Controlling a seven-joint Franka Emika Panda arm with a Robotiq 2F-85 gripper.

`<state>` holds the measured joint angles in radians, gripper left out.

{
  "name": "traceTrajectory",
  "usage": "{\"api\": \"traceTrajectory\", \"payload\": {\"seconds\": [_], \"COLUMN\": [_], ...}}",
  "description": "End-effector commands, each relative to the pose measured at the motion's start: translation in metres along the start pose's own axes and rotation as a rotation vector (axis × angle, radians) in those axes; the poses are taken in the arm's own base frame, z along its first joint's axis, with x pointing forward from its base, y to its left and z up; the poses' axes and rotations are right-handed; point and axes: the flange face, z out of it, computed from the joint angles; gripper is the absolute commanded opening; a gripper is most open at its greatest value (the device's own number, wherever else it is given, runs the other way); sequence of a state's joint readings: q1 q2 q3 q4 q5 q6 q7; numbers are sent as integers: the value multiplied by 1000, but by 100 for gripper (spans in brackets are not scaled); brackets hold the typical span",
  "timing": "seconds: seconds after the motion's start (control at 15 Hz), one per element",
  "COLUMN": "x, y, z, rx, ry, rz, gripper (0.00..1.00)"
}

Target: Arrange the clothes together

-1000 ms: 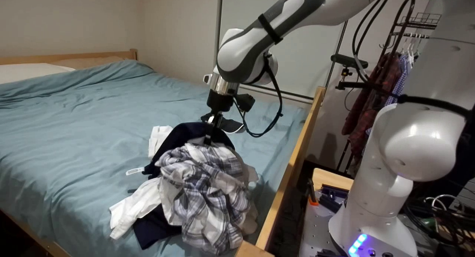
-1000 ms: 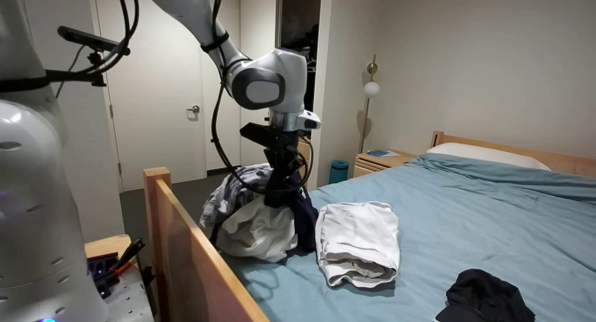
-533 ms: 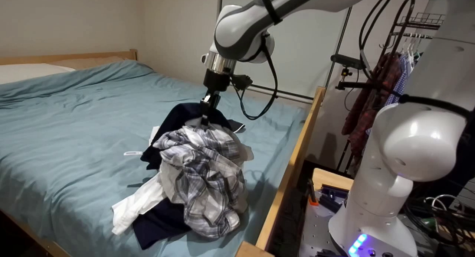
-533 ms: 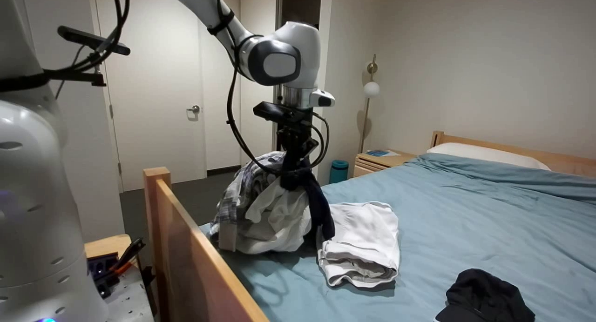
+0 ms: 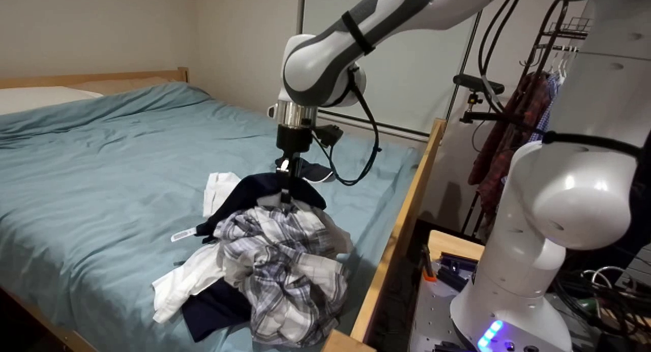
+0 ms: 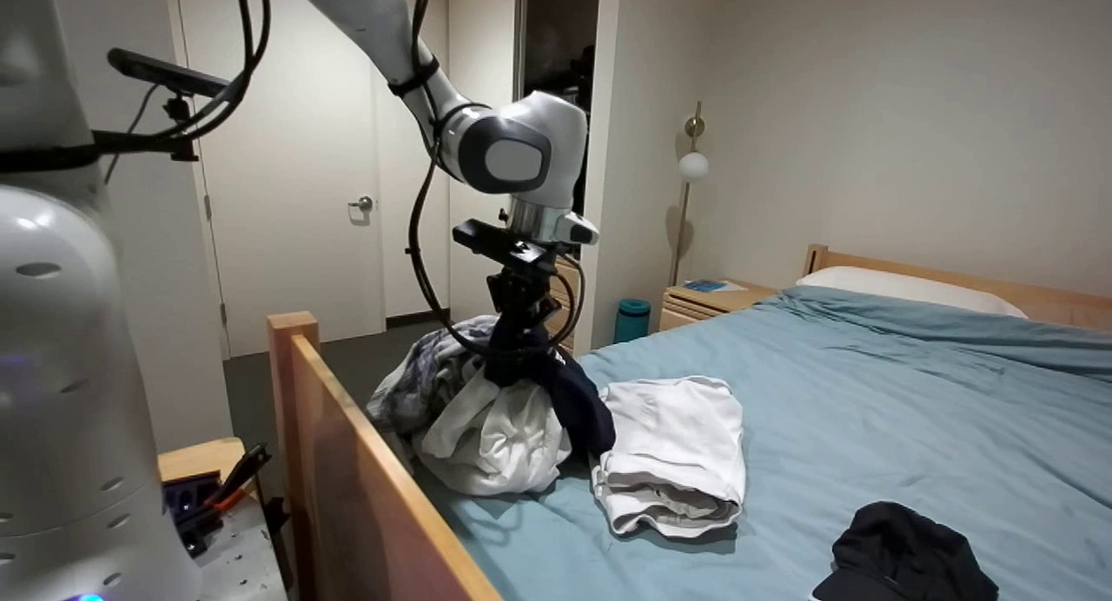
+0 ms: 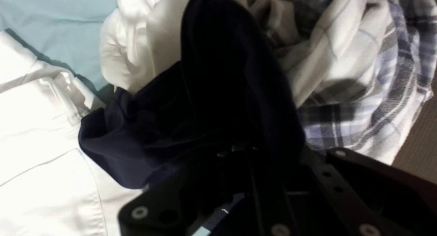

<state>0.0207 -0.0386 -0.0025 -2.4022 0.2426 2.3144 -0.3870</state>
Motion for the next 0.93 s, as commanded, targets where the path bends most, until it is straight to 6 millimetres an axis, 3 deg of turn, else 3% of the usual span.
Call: {"api": "traceTrajectory", "payload": {"seconds": [0.0, 0.07, 0.2, 0.47, 0.8, 0.87], "x": [0, -1, -1, -1, -4, -5], "y": [5, 6, 7, 6, 6, 7], "z": [31, 37, 48, 54, 34, 28], "rx": [31, 34, 41, 45, 30, 26], "ry": [-38, -52, -75, -93, -45, -28], "rz": [22, 27, 30, 26, 36, 37], "gripper": [7, 34, 41, 67, 98, 99]}}
